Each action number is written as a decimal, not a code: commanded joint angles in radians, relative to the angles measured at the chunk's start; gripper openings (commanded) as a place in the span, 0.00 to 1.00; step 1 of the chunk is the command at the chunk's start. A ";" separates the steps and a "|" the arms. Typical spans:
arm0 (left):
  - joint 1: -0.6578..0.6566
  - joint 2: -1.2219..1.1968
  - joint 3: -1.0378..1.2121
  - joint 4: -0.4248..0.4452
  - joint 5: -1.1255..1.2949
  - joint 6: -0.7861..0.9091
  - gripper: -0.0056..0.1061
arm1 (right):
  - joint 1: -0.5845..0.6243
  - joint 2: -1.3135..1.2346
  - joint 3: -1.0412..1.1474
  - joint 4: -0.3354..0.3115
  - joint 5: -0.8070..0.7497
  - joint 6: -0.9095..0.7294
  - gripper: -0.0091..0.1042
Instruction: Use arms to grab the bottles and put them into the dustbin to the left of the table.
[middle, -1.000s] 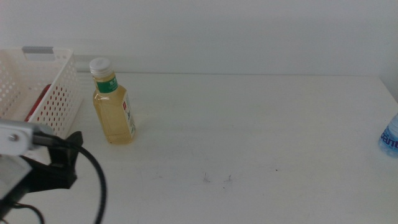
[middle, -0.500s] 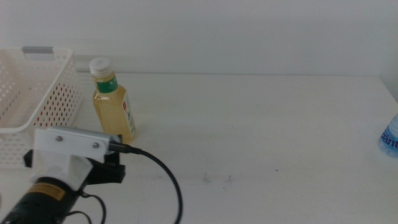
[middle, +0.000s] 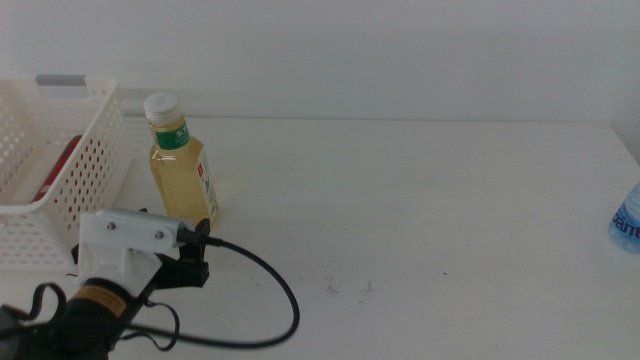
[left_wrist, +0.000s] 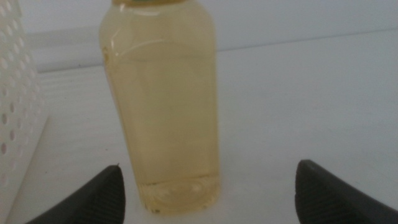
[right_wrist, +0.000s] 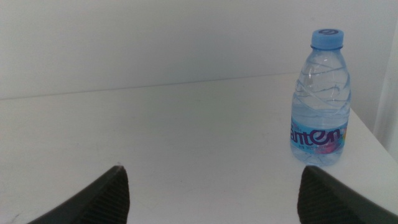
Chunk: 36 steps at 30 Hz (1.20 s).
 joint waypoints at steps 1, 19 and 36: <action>0.049 0.038 -0.036 0.076 -0.030 -0.033 0.89 | -0.006 -0.004 0.004 -0.010 -0.008 -0.004 0.90; 0.128 0.274 -0.450 0.137 0.225 -0.051 0.89 | -0.006 -0.004 0.004 -0.010 -0.008 -0.004 0.90; 0.126 -0.024 -0.297 0.355 0.330 -0.192 0.03 | -0.006 -0.004 0.004 -0.010 -0.008 -0.004 0.90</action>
